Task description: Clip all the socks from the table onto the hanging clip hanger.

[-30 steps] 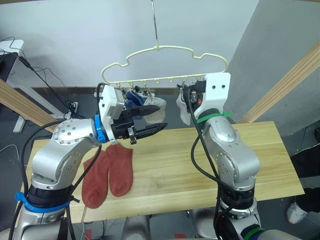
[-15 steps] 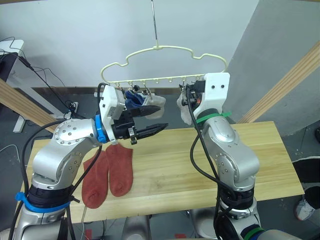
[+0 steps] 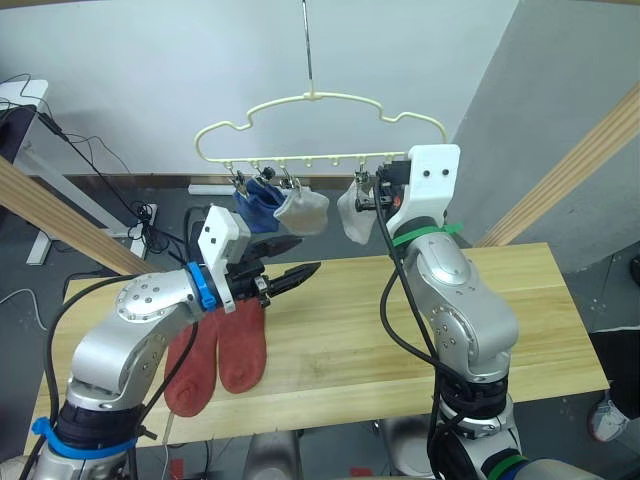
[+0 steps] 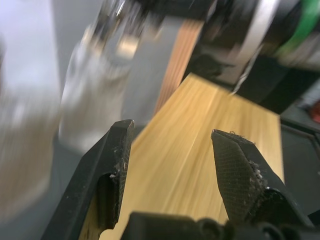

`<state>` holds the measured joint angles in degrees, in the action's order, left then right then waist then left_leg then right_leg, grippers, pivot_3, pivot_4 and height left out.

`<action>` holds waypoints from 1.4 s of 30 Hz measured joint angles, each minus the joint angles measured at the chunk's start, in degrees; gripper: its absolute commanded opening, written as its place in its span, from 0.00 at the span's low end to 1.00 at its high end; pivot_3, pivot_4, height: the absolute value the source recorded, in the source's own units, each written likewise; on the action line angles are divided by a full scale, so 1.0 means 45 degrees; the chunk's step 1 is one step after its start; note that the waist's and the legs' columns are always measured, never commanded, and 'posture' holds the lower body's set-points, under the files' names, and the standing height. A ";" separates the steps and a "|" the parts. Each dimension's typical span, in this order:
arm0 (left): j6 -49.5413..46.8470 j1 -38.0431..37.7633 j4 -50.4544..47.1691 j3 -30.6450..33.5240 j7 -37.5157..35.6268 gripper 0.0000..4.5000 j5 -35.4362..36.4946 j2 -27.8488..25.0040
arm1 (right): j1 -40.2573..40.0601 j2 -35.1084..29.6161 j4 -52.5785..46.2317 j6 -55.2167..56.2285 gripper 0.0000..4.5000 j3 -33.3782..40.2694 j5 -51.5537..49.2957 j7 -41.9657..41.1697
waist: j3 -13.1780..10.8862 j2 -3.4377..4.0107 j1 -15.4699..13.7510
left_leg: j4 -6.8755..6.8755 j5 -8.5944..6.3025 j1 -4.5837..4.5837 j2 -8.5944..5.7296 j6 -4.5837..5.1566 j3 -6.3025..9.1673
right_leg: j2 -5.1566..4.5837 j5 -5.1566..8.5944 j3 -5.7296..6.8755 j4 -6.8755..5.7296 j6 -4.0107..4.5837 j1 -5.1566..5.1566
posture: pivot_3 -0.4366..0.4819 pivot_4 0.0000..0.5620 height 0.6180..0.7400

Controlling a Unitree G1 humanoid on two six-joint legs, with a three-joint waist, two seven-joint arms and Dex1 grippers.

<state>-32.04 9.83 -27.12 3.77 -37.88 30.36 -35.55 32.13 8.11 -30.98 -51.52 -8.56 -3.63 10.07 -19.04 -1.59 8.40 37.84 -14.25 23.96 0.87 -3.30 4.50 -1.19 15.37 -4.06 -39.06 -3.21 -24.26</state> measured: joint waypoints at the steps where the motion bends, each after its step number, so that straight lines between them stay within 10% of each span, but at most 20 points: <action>1: 0.0012 -0.0649 -0.0039 0.0044 0.0686 0.79 -0.0303 0.0592 | 0.0000 -0.0001 -0.0001 0.0002 0.00 0.0002 0.0000 -0.0002 | 0.0009 -0.0003 0.0029 | -0.0001 -0.0001 -0.0009 -0.0004 0.0001 -0.0006 | -0.0012 0.0000 -0.0013 0.0000 -0.0001 0.0001 | 0.24 0.53 1.00; 4: 0.0000 -0.2414 0.0117 -0.0154 0.3034 0.98 -0.1648 0.2167 | 0.0001 -0.0004 0.0001 0.0010 0.00 0.0098 0.0003 -0.0007 | 0.0013 -0.0010 0.0018 | 0.0000 -0.0001 0.0001 -0.0007 0.0002 0.0013 | -0.0019 0.0000 -0.0003 -0.0004 -0.0001 -0.0004 | 0.24 0.54 1.00; 11: -0.0018 -0.2792 0.1853 0.0294 0.6736 0.99 -0.3886 0.4104 | 0.0000 -0.0005 0.0002 -0.0142 0.00 0.0091 -0.0062 -0.0045 | 0.0016 -0.0014 -0.0050 | 0.0018 0.0013 -0.0009 -0.0024 0.0018 -0.0010 | 0.0000 -0.0011 0.0020 -0.0007 0.0010 0.0015 | 0.23 0.55 1.00; 28: -0.0806 -0.1520 0.4266 0.0429 0.7310 0.99 -0.4593 0.4437 | 0.0001 -0.0008 -0.0062 -0.0533 0.00 -0.0004 -0.0092 -0.0274 | 0.0019 -0.0020 -0.0008 | 0.0006 0.0012 -0.0004 -0.0019 0.0017 -0.0003 | 0.0004 -0.0018 0.0033 -0.0007 0.0016 0.0015 | 0.20 0.54 1.00; 42: -0.1144 -0.1333 0.4197 0.0038 0.6923 0.15 -0.4993 0.4312 | 0.0001 -0.0009 -0.0092 -0.0586 0.00 -0.0021 -0.0085 -0.0282 | 0.0025 -0.0022 0.0051 | 0.0005 0.0012 -0.0009 -0.0018 0.0016 -0.0006 | 0.0005 -0.0019 0.0028 -0.0005 0.0015 0.0017 | 0.20 0.54 1.00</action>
<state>-37.19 3.83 -8.23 3.94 -6.73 7.90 -16.15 32.13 8.07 -31.39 -54.15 -8.65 -4.01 8.80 -18.93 -1.69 8.63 37.86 -14.20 23.93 0.79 -3.22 4.47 -1.17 15.29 -3.94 -39.09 -3.14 -24.18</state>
